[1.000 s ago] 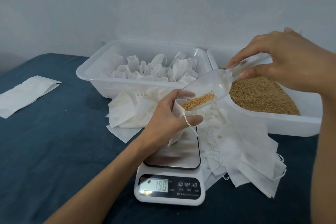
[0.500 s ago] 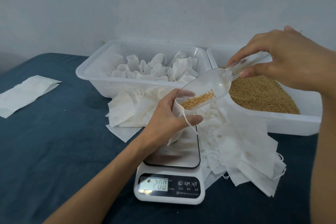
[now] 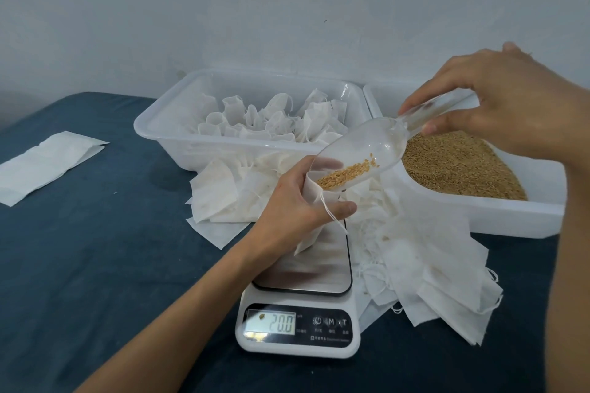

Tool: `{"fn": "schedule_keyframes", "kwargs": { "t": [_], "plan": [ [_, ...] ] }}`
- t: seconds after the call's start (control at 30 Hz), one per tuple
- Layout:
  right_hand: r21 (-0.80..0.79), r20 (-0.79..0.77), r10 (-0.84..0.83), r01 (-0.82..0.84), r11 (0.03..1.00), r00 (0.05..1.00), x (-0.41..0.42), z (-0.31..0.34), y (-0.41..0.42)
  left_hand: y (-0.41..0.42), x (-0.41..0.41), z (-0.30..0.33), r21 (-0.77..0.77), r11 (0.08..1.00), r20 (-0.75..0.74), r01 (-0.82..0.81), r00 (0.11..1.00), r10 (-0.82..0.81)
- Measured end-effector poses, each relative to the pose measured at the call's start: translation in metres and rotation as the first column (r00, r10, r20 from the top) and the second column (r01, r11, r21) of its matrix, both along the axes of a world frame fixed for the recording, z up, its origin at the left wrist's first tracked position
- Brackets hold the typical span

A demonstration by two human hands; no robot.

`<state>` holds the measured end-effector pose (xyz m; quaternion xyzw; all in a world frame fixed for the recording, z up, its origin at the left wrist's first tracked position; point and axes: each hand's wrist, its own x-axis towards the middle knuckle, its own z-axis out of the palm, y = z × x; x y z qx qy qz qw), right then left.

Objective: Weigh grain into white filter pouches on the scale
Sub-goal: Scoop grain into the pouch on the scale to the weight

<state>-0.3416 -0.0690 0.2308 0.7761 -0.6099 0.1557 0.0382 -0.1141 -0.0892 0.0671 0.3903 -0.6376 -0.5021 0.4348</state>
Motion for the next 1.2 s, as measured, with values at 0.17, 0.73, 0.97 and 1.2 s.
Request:
{"fn": "schedule_keyframes", "kwargs": {
  "t": [0.17,0.73,0.97,1.2],
  "plan": [
    [0.004,0.0,0.006,-0.006,1.0,1.0,-0.0013,0.0,-0.0003,0.0,-0.0001,0.0002,0.006,1.0,0.005,-0.006,1.0,0.006],
    [0.011,0.001,-0.002,0.002,1.0,1.0,-0.0003,0.0005,0.0006,0.0011,-0.0009,0.0012,0.024,1.0,-0.002,-0.018,1.0,0.018],
    [0.007,0.002,-0.002,0.002,1.0,1.0,0.0008,0.0008,0.0022,0.0017,-0.0004,0.002,0.027,1.0,0.003,-0.016,1.0,0.015],
    [0.005,-0.009,-0.006,0.006,1.0,1.0,0.0057,0.0016,0.0022,0.0019,-0.0022,0.003,0.031,0.999,-0.013,-0.022,1.0,0.022]
  ]
}}
